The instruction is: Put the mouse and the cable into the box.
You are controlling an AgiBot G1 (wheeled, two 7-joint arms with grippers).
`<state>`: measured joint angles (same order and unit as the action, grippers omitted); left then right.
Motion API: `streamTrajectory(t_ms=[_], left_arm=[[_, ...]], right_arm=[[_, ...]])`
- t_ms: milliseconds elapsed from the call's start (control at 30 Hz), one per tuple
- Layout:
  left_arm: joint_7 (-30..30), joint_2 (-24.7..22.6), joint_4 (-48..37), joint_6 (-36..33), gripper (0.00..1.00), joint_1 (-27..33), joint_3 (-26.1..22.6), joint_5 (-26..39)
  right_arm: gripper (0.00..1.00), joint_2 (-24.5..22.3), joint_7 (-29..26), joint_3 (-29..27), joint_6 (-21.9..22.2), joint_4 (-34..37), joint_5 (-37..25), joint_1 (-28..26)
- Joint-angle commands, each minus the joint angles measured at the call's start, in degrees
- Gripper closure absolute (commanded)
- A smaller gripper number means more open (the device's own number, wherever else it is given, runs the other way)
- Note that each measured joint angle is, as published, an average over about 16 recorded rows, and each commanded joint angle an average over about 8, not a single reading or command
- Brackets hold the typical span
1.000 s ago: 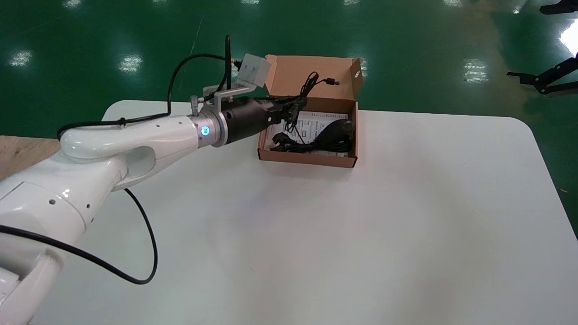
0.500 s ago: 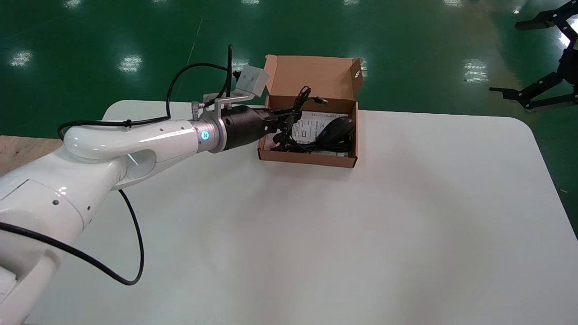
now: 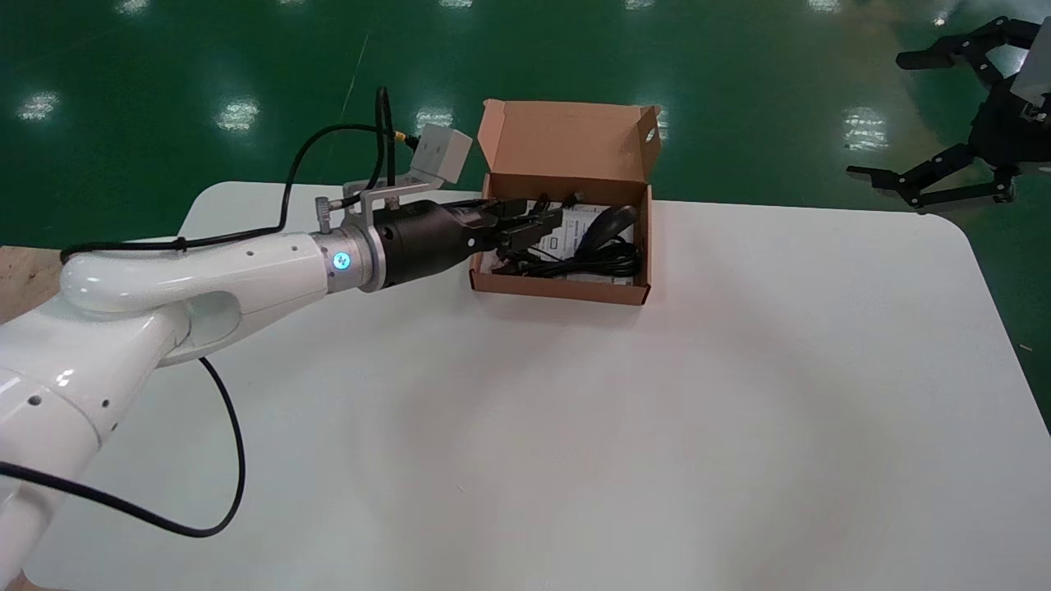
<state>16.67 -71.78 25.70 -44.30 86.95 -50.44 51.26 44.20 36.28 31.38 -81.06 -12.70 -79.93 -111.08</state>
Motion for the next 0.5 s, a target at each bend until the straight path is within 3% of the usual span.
streamTrajectory(t_ms=[33,500], left_arm=[[-0.23,1.43,1.87,-1.62,0.00,-0.99,1.34,-0.37],[-1.86,11.57,15.07,-13.03,0.00,-7.99,10.83,-2.96]], right_arm=[[0.00,-0.36,-1.86,-0.61,-0.18,-2.40,1.50,1.96],[0.00,-2.92,-14.98,-4.89,-1.48,-19.39,12.13,15.77]])
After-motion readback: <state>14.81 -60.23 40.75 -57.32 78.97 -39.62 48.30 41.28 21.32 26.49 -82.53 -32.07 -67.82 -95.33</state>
